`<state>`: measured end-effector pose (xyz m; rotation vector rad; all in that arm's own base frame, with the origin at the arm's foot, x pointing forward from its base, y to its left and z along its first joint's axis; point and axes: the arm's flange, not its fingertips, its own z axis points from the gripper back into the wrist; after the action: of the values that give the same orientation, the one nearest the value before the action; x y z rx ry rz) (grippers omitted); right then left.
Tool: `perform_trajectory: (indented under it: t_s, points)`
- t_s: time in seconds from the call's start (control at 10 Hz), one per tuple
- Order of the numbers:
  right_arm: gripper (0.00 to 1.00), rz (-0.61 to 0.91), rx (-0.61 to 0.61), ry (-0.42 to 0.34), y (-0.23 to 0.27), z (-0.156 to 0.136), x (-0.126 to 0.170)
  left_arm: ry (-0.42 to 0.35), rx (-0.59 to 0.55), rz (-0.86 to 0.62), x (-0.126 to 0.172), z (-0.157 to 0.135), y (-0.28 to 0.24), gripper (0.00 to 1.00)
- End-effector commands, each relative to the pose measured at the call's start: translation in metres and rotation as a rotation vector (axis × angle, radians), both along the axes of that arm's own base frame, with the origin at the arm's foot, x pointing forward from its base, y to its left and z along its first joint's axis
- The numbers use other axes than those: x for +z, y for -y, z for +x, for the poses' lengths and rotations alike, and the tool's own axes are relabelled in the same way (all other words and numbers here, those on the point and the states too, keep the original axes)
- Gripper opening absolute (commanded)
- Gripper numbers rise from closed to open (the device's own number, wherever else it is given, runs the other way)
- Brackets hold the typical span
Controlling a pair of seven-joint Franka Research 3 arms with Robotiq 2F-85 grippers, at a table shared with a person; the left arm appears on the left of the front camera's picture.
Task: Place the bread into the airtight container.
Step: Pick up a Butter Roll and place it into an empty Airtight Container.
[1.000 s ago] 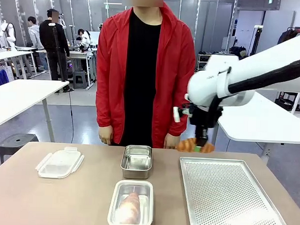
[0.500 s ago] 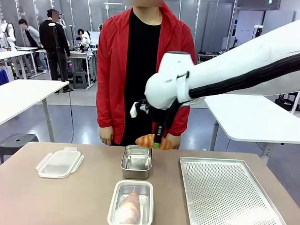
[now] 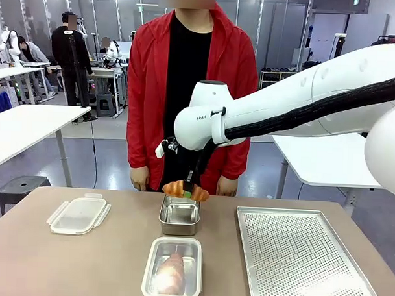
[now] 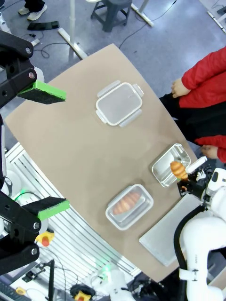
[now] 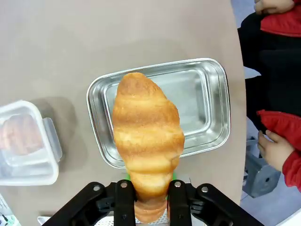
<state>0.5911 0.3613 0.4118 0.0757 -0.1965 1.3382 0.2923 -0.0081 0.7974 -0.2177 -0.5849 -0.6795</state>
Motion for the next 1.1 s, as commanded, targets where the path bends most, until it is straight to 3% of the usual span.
perform_trajectory:
  t_s: [0.0, 0.3, 0.7, 0.9, 1.0]
  points:
    - [0.24, -0.013, 0.009, -0.001, 0.003, -0.008, 0.000, 0.005, -0.006, -0.013, 0.002, 0.000, 0.001, 1.00]
    - [0.24, -0.001, 0.004, -0.003, -0.002, -0.001, 0.000, 0.005, -0.006, -0.013, 0.002, 0.000, 0.001, 1.00]
    - [0.24, 0.069, -0.553, 0.002, -0.027, -0.015, -0.013, 0.005, -0.006, -0.013, 0.002, 0.000, 0.001, 1.00]
    - [0.24, 0.049, -0.750, -0.074, -0.030, -0.013, -0.026, 0.005, -0.006, -0.013, 0.002, 0.000, 0.001, 1.00]
    - [0.24, 0.033, -0.796, -0.061, -0.031, -0.011, -0.030, 0.005, -0.006, -0.013, 0.002, 0.000, 0.001, 1.00]
